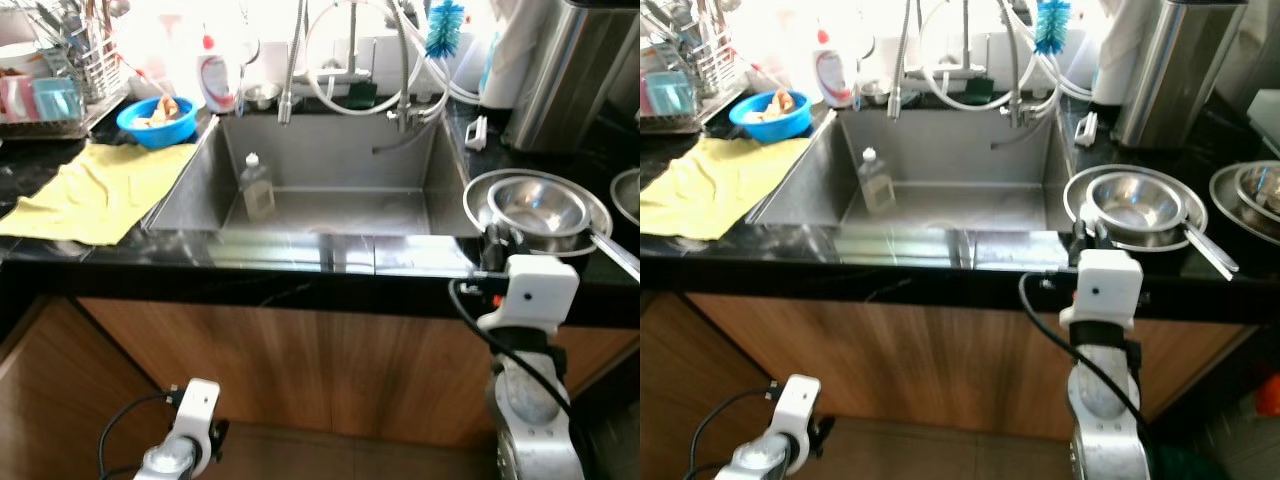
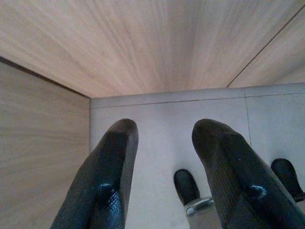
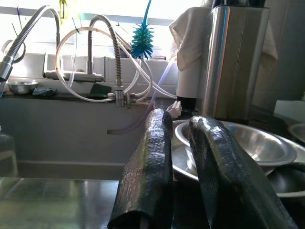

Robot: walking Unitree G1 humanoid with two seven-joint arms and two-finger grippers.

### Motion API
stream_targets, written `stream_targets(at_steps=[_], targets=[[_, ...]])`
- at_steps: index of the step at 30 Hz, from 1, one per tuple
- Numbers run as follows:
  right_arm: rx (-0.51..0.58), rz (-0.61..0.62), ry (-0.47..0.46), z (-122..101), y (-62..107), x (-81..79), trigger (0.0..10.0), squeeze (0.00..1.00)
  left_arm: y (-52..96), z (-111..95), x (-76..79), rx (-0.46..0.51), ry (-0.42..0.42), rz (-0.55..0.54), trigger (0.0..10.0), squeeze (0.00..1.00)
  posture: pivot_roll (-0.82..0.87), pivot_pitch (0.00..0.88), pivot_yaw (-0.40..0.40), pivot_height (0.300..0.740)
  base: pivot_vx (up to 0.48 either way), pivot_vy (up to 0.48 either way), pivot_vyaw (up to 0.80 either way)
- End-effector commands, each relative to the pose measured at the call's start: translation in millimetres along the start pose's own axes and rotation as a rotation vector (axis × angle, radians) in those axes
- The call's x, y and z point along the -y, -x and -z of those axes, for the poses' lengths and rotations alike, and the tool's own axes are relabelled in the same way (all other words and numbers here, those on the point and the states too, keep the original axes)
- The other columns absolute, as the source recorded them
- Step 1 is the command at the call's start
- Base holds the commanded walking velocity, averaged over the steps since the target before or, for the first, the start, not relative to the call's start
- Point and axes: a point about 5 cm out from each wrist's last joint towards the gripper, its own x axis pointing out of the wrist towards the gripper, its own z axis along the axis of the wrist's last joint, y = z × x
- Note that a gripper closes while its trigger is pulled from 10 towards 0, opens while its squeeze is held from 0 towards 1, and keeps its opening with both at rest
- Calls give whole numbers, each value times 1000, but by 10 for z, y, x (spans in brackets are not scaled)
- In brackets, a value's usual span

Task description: Kitchen organization

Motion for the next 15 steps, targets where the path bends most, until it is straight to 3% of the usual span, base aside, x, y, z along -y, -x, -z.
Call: stream_targets(at_steps=[1, 3, 12, 15], targets=[[25, -4, -9, -52, -8, -44, 10000, 0, 14, 41, -41, -22, -14, -6, 10000, 0, -172, 0, 89, 740, 0, 0, 0], [36, -16, -4, -68, -11, -68, 10000, 0, 9, 30, -33, -21, -15, -4, 10000, 0, -171, 0, 91, 740, 0, 0, 0], [29, -15, -12, -55, -44, -59, 10000, 0, -1, 15, 1, -21, -16, 5, 10000, 0, -164, 0, 90, 740, 0, 318, 0], [32, -9, -22, -69, -74, -56, 10000, 0, 1, 22, -3, -23, -17, 4, 10000, 0, -164, 0, 89, 740, 0, 400, -742]])
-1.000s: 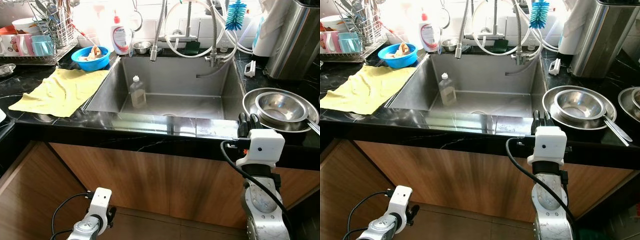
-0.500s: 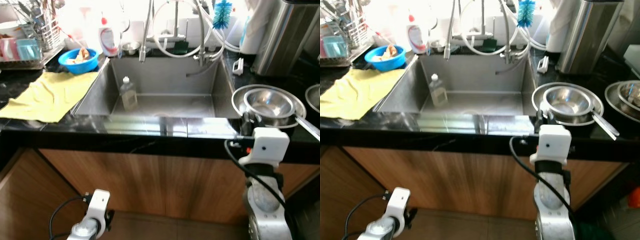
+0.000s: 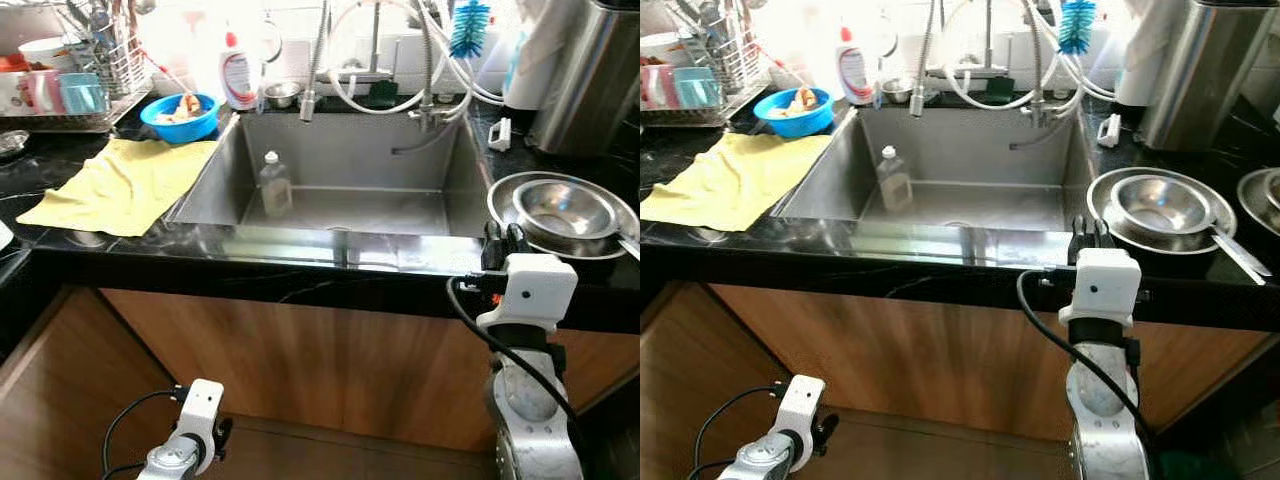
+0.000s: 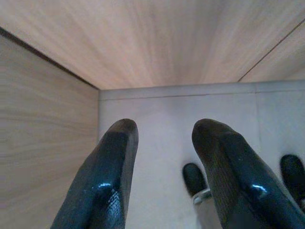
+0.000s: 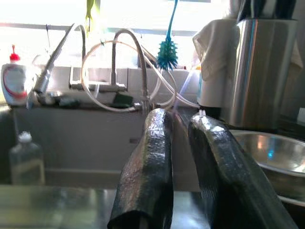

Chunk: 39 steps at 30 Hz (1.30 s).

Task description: Kitchen organization

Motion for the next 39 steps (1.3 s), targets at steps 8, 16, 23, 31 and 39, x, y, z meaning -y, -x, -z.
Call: stream_targets(at_steps=[8, 16, 23, 31, 39], targets=[[24, -8, 12, -22, -22, -28, 10000, 0, 2, -13, -49, -7, -31, -9, 10000, 0, -158, 0, 96, 740, 0, 247, -91], [24, -11, 13, -16, -19, -50, 10000, 0, -3, -55, -56, 14, -23, -3, 10000, 0, -156, 0, 100, 740, 0, 0, 0], [31, -22, 15, -27, -31, -66, 10000, 0, -5, -53, -41, 14, -25, -3, 10000, 0, -155, 0, 96, 740, 71, 0, 0], [47, -51, 69, -42, -33, -81, 10000, 0, -8, -50, -17, 15, -25, 0, 10000, 0, -162, 0, 93, 740, 276, 0, 0], [60, -65, 65, -68, -50, -104, 10000, 0, -11, -49, 3, 14, -25, 6, 10000, 0, -168, 0, 94, 740, 264, 0, 0]])
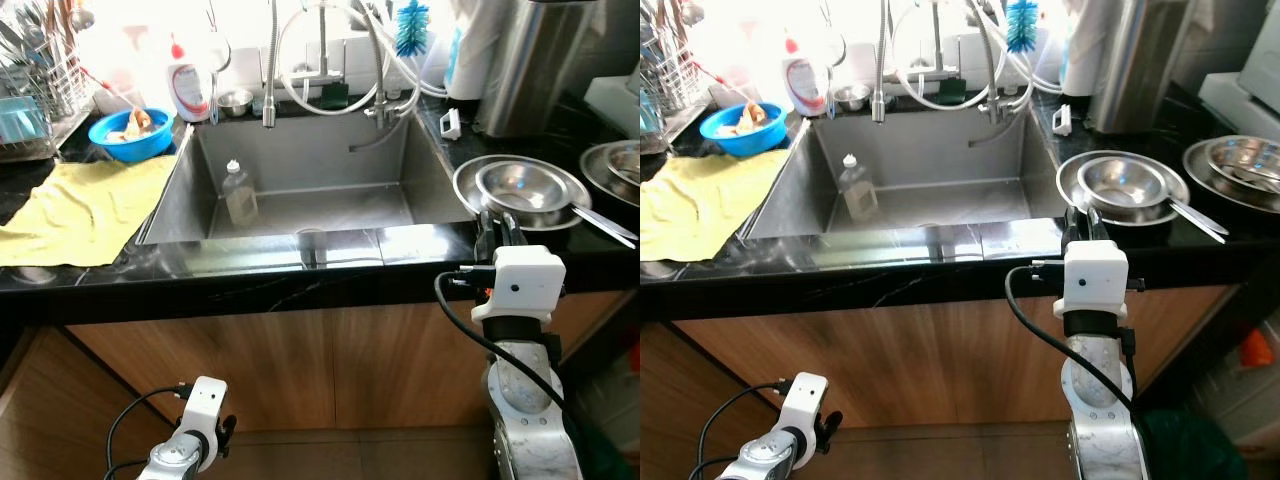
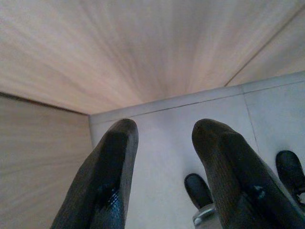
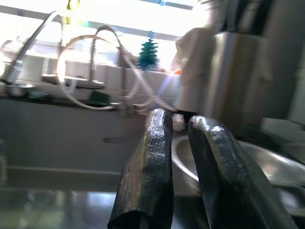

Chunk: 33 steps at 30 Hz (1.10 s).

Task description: Kitchen organization

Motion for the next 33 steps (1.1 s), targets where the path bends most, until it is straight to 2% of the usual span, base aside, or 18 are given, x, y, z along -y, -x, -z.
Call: stream_targets(at_steps=[1, 12, 33], targets=[[22, -19, -14, -44, -22, -42, 10000, 0, 10, 18, -34, -7, -18, -10, 10000, 0, -168, 0, 93, 740, 266, 0, 0], [23, -46, -19, -52, -10, -112, 10000, 0, 12, 31, -23, -8, -17, -10, 10000, 0, -165, 0, 90, 740, 256, 0, 0], [16, -58, -29, -51, 2, -149, 10000, 0, 19, 57, -18, -15, -13, -6, 10000, 0, -163, 0, 88, 740, 0, 0, 0]])
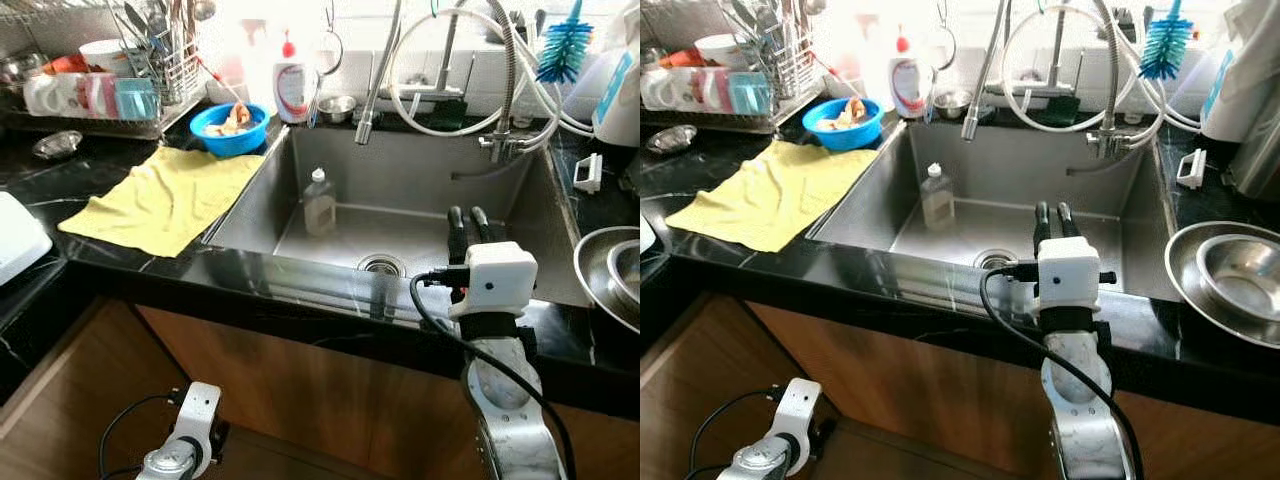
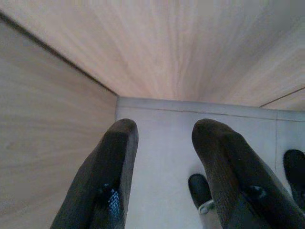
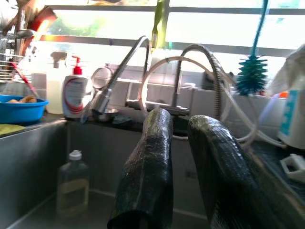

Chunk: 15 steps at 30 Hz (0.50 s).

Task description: Kitchen organization

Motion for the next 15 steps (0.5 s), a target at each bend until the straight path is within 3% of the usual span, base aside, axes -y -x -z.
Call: stream_targets(at_steps=[1, 15], targets=[[-1, 2, -4, -10, 1, 1, 10000, 0, -5, -19, 1, 3, -15, 2, 10000, 0, -163, 0, 87, 740, 0, 0, 0], [-11, 26, 22, -34, -30, 43, 10000, 0, -6, -6, 35, 1, -13, 11, 10000, 0, -169, 0, 84, 740, 0, 0, 0]])
